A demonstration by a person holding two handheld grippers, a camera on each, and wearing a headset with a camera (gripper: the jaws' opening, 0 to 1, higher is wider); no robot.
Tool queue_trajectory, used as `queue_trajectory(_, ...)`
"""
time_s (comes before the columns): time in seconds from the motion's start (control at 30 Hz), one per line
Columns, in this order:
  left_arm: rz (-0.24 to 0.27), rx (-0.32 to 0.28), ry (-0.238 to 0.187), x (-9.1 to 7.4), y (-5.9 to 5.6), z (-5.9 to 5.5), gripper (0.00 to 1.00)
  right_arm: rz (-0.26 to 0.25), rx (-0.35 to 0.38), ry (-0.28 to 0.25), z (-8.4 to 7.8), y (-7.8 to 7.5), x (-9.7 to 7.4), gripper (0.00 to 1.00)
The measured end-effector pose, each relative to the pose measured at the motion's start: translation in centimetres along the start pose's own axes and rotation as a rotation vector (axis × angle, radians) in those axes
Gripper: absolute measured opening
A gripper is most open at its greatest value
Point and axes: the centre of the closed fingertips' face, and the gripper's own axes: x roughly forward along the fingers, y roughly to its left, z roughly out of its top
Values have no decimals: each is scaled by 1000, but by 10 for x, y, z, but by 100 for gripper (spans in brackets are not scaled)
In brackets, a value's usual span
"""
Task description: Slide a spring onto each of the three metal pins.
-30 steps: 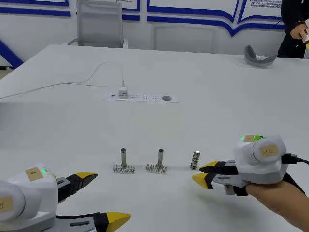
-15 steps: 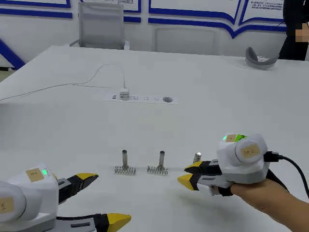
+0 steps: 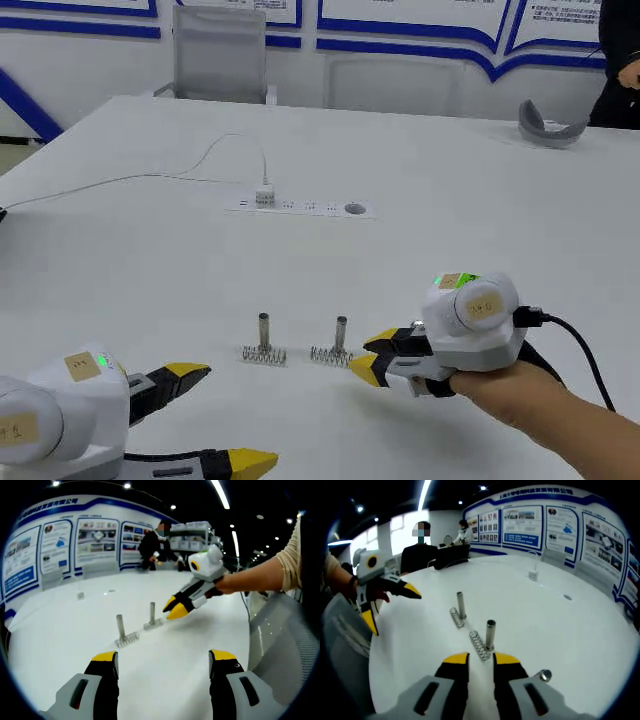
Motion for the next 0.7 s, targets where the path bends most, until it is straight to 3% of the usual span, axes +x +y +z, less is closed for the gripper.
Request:
queue_trajectory(0.3, 2, -5, 7, -1, 1, -2, 75, 16, -25, 41, -5, -1, 16, 20)
queue_trajectory(0.7, 5, -10, 13, -1, 3, -5, 74, 33, -33, 70, -12, 0, 21, 18)
